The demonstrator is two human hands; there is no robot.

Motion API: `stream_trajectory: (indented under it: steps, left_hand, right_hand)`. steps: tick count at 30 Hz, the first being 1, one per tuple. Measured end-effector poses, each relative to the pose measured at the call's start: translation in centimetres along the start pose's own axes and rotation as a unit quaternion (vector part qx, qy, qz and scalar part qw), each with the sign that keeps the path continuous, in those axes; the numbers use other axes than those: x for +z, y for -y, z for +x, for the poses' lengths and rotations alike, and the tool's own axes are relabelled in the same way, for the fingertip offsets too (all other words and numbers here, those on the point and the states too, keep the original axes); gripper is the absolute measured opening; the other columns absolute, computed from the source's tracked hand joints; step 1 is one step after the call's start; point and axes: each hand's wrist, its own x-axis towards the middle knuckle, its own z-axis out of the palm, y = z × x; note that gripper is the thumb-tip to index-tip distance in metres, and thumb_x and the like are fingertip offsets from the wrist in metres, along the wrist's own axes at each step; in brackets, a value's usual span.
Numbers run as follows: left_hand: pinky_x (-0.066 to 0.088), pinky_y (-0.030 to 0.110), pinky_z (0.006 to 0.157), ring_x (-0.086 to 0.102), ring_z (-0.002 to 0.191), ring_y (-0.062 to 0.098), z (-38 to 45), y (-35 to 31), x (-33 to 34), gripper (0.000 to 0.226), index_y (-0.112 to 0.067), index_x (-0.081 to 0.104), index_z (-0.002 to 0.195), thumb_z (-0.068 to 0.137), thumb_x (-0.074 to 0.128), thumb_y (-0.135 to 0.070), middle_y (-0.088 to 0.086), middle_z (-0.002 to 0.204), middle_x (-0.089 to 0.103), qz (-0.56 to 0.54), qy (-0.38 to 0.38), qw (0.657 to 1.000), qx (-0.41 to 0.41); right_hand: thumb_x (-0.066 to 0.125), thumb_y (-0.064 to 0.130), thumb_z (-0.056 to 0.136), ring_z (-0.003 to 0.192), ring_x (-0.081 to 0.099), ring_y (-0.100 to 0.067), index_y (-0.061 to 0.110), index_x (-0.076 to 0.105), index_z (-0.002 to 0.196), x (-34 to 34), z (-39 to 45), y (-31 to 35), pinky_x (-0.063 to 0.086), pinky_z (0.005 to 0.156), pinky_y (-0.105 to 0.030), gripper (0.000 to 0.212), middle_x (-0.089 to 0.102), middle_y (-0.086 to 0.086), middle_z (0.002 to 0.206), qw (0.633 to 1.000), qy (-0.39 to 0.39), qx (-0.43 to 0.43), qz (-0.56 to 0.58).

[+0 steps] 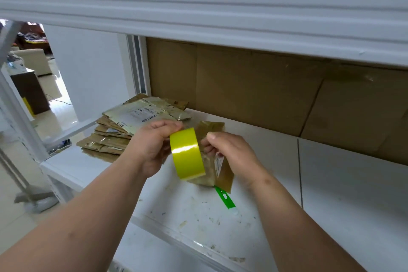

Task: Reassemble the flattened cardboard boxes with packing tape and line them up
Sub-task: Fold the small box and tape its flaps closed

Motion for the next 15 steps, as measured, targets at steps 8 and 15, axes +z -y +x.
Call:
stream_trajectory:
  steps: [8, 15]
  left_hand:
    - [0.056, 0.028, 0.053, 0.061, 0.058, 0.021, -0.3, -0.6, 0.8, 0.014, -0.004, 0.066, 0.078, 0.089, 0.068, -0.011, 0.010, 0.064, 0.063, -0.077, -0.078, 0.994, 0.029]
    - [0.055, 0.031, 0.073, 0.059, 0.061, 0.013, -0.2, -0.5, 0.2, 0.007, -0.009, 0.067, 0.085, 0.090, 0.068, -0.013, 0.001, 0.058, 0.064, -0.170, -0.144, 0.975, -0.023]
  right_hand:
    - [0.068, 0.059, 0.073, 0.096, 0.070, -0.020, 0.040, 0.070, 0.091, 1.7, -0.6, 0.1, 0.053, 0.095, -0.051, 0.027, 0.075, 0.001, 0.098, 0.993, 0.115, -0.006, -0.021]
    - [0.061, 0.048, 0.081, 0.078, 0.067, -0.021, 0.020, 0.060, 0.083, -0.9, -1.4, 0.7, 0.052, 0.078, -0.043, 0.028, 0.068, -0.007, 0.081, 0.992, 0.117, -0.039, -0.041]
